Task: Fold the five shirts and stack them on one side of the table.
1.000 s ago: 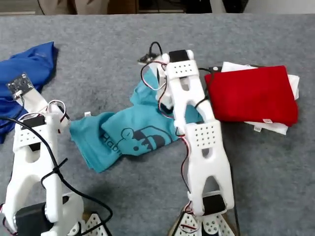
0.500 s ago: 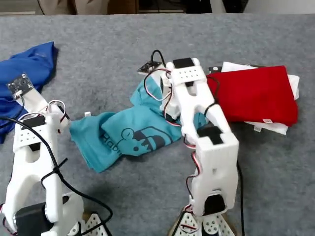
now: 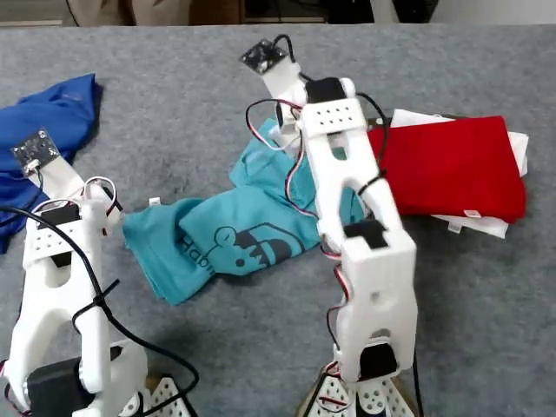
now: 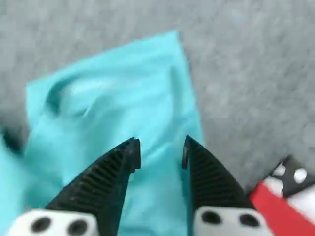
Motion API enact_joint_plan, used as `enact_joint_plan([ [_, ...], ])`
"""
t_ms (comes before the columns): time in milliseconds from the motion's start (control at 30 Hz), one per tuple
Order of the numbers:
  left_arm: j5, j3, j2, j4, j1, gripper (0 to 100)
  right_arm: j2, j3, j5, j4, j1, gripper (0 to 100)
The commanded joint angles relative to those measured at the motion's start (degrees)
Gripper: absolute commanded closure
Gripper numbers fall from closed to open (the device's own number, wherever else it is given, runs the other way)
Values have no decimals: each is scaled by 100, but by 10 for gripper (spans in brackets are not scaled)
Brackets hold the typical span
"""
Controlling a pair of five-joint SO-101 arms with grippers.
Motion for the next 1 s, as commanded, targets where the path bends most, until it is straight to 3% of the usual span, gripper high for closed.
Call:
enact_joint_plan([
  [0,9,-246,-22,-62,44,982,796,-1525,-237,290,-22,838],
  [367,9,-246,-22,-62,44,982,3327,-4980,-396,1213,-75,836],
  [633,9,-237,-22,-62,53,982,3530,-5138,-378,1240,-75,845],
  [800,9,-237,-22,-62,53,982,3521,-5200,-360,1222,-66,962],
  [967,9,-229,-22,-62,53,982,3521,-5385,-369,1222,-66,966],
])
